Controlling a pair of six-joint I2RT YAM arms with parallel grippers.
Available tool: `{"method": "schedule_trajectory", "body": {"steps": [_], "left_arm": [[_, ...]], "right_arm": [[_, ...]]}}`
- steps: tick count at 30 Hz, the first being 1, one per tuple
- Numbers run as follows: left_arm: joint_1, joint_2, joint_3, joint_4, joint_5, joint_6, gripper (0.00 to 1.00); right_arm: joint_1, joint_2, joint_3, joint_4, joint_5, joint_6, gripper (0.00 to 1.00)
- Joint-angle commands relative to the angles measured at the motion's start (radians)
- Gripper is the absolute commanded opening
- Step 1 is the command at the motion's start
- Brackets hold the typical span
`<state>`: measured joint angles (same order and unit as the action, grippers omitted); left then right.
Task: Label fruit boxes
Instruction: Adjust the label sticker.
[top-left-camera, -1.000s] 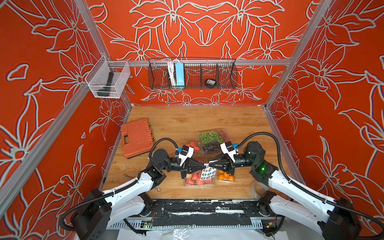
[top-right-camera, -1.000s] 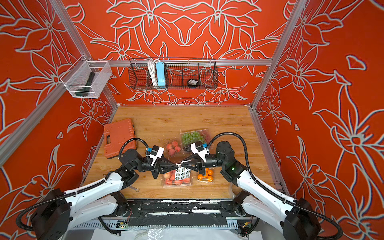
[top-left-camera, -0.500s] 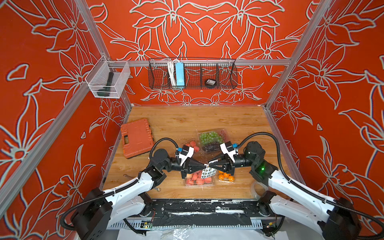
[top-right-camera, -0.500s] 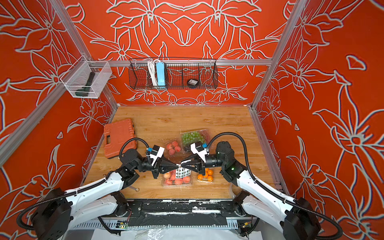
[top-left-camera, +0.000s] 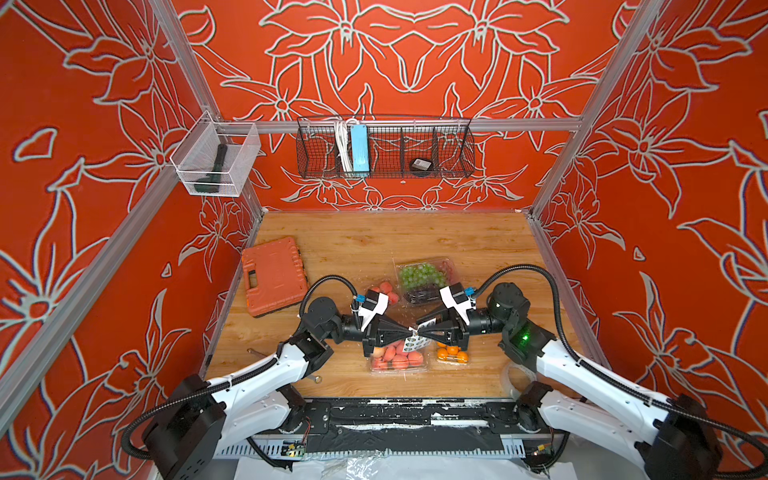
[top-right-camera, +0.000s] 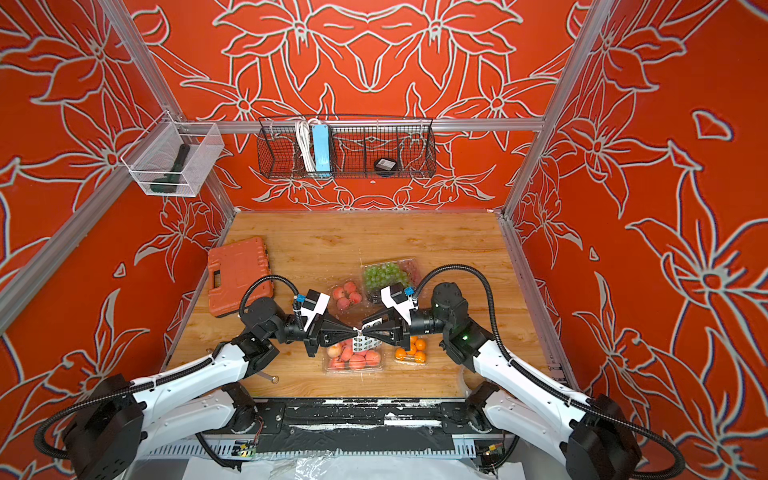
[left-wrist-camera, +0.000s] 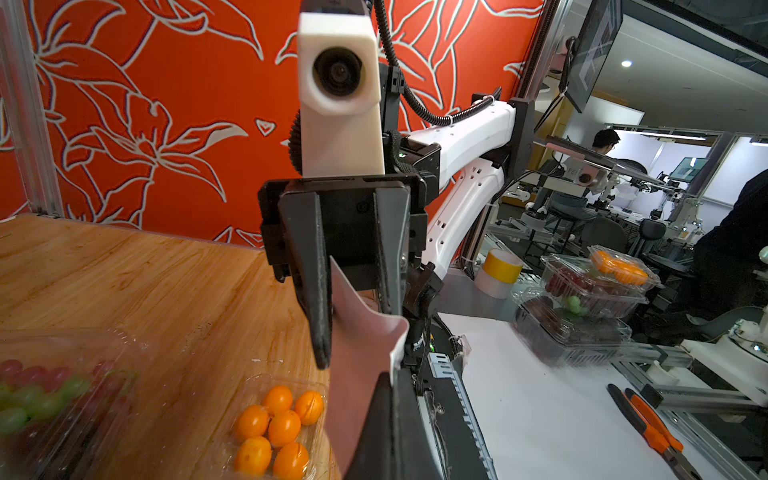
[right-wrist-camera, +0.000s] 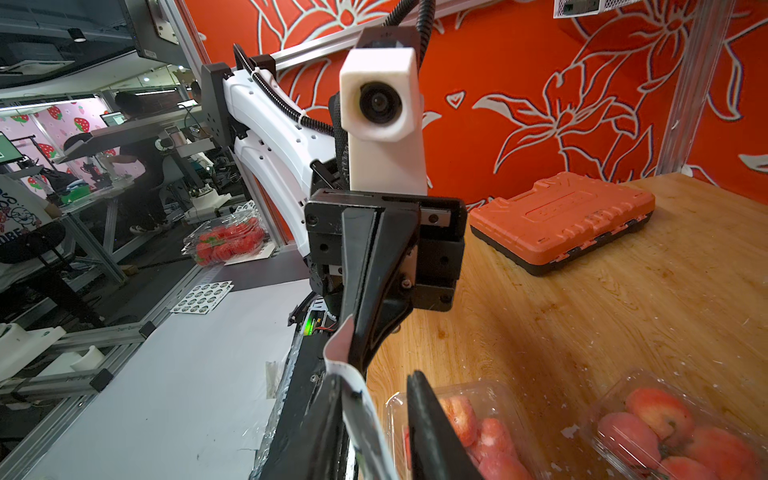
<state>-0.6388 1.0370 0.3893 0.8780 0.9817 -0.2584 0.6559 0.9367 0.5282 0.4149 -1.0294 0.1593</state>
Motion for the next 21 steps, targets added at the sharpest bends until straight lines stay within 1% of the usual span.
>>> {"method": "schedule_trajectory", "body": {"steps": [1,13,16,21], "left_arm": [[0.001,-0.017,0.026,0.022,-0.012,-0.008,0.0],[0.001,-0.021,0.02,0.022,0.0,-0.009,0.0],[-0.001,-0.016,0.022,0.024,0.003,-0.01,0.0],[-0.002,0.001,0.024,0.032,0.012,-0.013,0.0]], "right_arm": [[0.008,-0.005,0.009,0.009,-0.005,-0.019,0.32],[0.008,0.012,0.019,0.033,0.009,-0.003,0.35],[0.008,0.02,0.02,0.043,0.011,0.002,0.37],[0.011,0.037,0.027,0.056,0.011,0.01,0.38]]}}
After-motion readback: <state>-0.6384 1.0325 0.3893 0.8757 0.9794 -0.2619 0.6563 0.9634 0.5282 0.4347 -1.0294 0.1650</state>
